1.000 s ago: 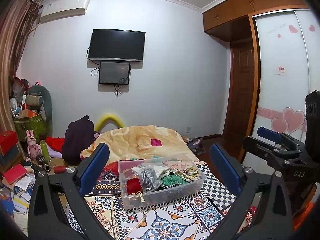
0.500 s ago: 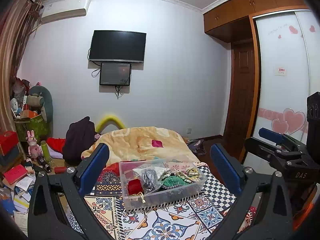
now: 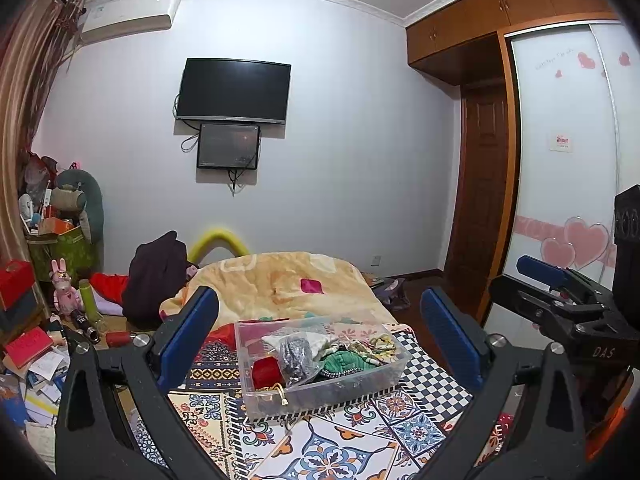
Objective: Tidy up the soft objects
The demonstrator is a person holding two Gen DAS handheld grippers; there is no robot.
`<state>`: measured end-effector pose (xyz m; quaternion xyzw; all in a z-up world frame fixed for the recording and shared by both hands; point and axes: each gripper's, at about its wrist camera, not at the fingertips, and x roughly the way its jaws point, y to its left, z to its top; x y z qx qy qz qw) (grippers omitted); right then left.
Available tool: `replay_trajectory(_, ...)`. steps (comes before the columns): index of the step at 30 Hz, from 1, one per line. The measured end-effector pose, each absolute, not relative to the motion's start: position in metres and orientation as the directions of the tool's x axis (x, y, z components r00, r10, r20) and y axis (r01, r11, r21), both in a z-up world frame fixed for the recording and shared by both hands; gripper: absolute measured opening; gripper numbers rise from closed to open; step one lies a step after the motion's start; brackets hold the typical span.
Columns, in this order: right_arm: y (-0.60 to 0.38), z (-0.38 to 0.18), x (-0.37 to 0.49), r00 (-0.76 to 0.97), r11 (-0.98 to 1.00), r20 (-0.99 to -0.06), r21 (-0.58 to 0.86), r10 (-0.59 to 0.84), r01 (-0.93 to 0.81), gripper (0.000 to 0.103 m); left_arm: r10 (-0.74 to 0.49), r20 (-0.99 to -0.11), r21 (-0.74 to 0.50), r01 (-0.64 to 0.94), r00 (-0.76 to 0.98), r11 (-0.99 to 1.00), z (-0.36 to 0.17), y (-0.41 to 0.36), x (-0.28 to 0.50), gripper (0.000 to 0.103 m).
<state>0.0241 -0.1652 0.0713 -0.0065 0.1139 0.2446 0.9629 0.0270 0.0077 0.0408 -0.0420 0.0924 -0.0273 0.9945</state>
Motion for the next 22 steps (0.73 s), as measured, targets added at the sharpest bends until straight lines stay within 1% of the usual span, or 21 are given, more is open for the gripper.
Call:
replay_trajectory(15,-0.1643,0.0718,0.0221,0.853,0.879,-0.225,0.035,0.470,-0.475,0.103,-0.086,-0.183,-0.109,0.066,0.979,0.992,0.0425,0.0084,0.0282,0.103)
replay_trajectory(22,-0.1641,0.0718,0.0217,0.853,0.879,-0.225,0.036,0.471,-0.475,0.103,-0.085,-0.177,-0.090,0.070,0.981,0.993,0.0442,0.0043,0.0262,0.103)
